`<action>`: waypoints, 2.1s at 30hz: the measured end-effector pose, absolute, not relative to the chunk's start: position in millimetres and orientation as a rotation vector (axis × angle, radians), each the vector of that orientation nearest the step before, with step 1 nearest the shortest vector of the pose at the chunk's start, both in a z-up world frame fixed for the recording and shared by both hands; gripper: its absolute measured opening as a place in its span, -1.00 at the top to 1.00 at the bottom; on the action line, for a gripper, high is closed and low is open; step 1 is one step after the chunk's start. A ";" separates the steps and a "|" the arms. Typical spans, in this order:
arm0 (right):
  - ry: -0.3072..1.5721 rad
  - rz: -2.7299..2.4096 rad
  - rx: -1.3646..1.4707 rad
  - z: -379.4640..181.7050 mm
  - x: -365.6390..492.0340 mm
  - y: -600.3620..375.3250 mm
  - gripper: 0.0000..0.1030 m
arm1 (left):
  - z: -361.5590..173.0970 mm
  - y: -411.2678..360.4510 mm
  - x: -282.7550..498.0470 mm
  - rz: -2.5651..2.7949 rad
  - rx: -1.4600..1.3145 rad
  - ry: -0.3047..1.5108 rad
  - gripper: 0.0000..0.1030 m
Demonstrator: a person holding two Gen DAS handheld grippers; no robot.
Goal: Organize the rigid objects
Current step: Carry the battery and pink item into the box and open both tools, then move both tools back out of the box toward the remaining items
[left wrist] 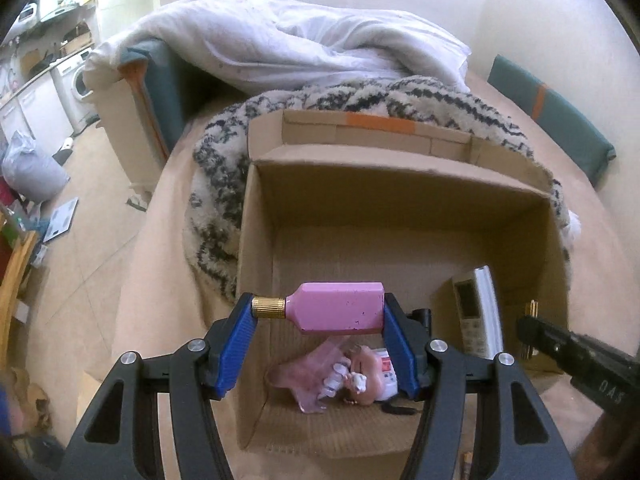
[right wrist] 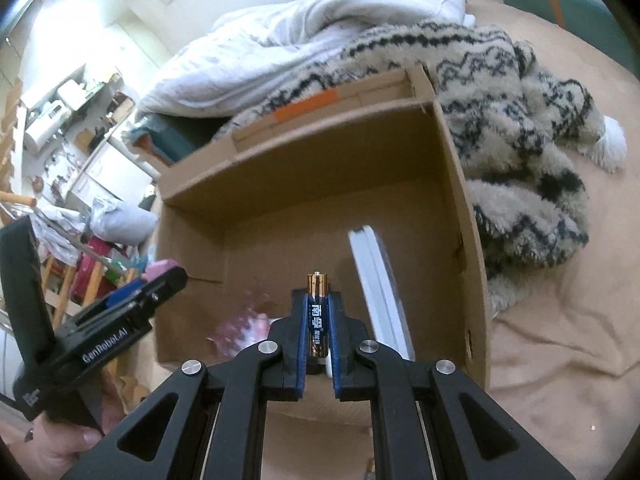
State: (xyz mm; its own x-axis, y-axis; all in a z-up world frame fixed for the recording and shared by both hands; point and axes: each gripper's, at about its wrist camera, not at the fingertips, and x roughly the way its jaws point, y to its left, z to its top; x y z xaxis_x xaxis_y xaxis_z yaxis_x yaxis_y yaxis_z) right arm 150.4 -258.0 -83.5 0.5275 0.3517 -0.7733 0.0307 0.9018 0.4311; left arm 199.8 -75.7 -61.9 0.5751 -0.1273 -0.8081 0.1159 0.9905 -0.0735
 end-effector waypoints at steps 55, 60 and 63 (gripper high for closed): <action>0.942 0.170 0.574 -74.8 126.7 -280.5 -0.34 | -54.3 -86.3 163.1 -0.167 0.063 0.937 -0.53; 0.927 0.145 0.569 -68.2 103.4 -287.2 -0.34 | -53.7 -80.2 145.3 -0.163 0.063 0.953 -0.53; 0.937 0.130 0.591 -71.5 90.6 -291.1 -0.34 | -53.2 -77.3 134.6 -0.161 0.065 0.955 -0.53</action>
